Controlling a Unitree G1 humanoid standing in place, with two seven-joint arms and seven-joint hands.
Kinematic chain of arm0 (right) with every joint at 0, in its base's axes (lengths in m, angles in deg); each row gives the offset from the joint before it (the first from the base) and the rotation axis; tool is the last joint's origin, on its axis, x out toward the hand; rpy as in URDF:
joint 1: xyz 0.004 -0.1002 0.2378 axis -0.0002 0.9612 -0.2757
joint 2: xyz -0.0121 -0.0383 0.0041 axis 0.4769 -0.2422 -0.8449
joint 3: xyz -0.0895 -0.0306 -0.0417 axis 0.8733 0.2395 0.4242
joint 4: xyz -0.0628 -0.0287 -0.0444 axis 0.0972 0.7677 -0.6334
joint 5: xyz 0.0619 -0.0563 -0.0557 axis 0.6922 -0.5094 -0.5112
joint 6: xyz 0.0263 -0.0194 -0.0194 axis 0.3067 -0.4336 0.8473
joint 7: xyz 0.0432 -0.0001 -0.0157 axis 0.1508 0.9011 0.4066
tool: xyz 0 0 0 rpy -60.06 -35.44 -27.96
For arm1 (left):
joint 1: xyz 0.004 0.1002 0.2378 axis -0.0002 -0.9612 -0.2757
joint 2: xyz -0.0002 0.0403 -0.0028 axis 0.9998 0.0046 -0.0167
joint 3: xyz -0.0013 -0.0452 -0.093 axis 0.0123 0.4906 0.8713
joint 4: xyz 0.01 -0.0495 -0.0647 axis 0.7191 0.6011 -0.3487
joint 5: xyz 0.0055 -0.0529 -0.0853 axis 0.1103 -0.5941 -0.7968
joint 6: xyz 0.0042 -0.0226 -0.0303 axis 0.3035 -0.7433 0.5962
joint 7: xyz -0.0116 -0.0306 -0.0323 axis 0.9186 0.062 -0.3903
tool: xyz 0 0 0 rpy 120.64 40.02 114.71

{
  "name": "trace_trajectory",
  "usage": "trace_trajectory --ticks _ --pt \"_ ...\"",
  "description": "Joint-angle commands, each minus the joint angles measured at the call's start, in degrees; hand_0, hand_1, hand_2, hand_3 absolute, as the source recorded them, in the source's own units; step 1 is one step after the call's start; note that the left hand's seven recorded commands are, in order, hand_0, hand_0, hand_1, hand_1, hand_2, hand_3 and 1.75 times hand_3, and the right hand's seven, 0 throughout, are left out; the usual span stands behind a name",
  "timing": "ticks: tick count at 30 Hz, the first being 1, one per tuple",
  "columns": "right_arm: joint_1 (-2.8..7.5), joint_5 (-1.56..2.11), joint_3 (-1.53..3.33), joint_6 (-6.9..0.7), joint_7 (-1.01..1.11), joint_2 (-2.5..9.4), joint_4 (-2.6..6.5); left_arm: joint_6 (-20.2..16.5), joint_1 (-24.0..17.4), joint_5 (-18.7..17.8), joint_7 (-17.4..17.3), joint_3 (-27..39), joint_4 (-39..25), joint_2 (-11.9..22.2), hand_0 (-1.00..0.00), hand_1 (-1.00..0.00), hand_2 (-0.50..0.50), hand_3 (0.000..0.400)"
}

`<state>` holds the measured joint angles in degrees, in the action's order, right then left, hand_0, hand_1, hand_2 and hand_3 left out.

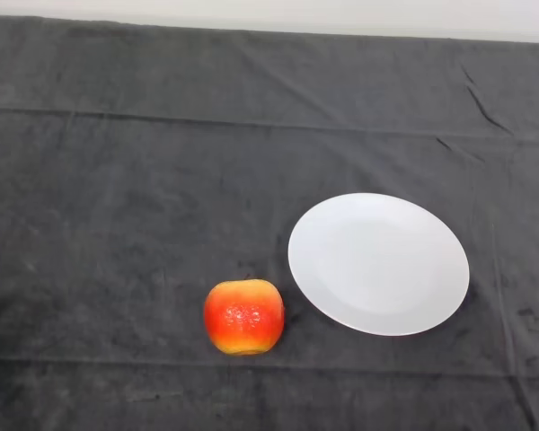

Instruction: Move the apple to the plate

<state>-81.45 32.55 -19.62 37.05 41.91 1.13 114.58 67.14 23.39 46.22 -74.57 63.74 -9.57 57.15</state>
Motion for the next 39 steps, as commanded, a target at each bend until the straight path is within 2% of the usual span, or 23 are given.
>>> trace_trajectory --ticks 1,10,16,29,34,39 --pt "1.88 -0.3 -0.53 -3.43 0.01 7.22 4.28 -0.6 2.7 1.3 -0.6 0.2 0.6 2.7 0.0 0.0 0.0 0.0" --pt "1.88 -0.31 -0.53 -3.44 0.0 7.23 4.26 0.3 3.3 5.2 -0.4 -2.2 -0.9 2.5 0.0 0.0 0.0 0.0" --pt "1.89 -0.31 -0.53 -3.46 0.01 7.23 4.24 -0.3 2.4 7.5 -0.4 -4.0 -5.3 2.7 0.0 0.0 0.0 0.0" --pt "1.94 -0.22 -0.46 -3.58 0.03 7.28 4.06 -2.9 -7.1 13.4 0.6 -8.3 -26.9 2.9 0.0 0.0 0.0 0.0" --pt "1.96 -0.15 -0.4 -3.64 0.04 7.31 3.95 -5.4 -11.0 15.7 -0.1 -10.1 -35.1 2.9 0.0 0.0 0.0 0.0" --pt "1.99 -0.07 -0.33 -3.72 0.06 7.33 3.84 -9.1 -13.2 18.1 -0.9 -12.3 -42.2 2.5 0.0 0.0 0.0 0.0"
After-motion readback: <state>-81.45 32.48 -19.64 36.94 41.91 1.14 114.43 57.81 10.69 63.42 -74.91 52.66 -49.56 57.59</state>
